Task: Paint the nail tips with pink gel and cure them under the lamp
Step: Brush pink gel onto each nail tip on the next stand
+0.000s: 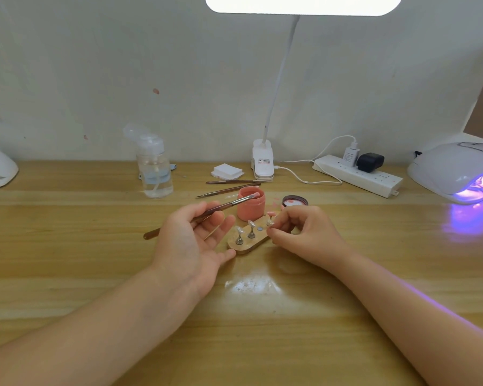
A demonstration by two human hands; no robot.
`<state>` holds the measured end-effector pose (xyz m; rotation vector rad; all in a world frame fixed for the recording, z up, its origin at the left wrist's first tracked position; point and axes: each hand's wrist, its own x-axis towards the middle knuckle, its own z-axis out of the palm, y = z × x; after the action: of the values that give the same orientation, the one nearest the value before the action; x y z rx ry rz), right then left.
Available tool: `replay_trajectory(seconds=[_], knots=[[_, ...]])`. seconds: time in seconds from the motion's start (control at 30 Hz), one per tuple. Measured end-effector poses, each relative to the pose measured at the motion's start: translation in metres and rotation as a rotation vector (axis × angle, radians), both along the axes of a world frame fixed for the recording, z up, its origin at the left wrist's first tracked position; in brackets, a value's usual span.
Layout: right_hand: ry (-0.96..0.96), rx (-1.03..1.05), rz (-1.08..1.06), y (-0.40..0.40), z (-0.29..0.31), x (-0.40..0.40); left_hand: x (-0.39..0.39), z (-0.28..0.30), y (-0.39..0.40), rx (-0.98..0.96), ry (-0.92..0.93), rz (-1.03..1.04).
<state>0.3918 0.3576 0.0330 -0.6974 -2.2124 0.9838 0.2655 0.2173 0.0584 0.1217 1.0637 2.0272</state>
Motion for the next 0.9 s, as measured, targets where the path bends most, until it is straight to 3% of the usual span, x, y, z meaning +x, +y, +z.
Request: replay_trajectory(seconds=[0.67,0.9], knots=[[-0.004,-0.004,0.029,-0.009,0.008,0.008,-0.022,0.006,0.003,-0.012,0.109,0.070],[0.111,0.061,-0.055,-0.010,0.009,0.007,-0.025,-0.003,0.003,0.031,0.353,0.097]])
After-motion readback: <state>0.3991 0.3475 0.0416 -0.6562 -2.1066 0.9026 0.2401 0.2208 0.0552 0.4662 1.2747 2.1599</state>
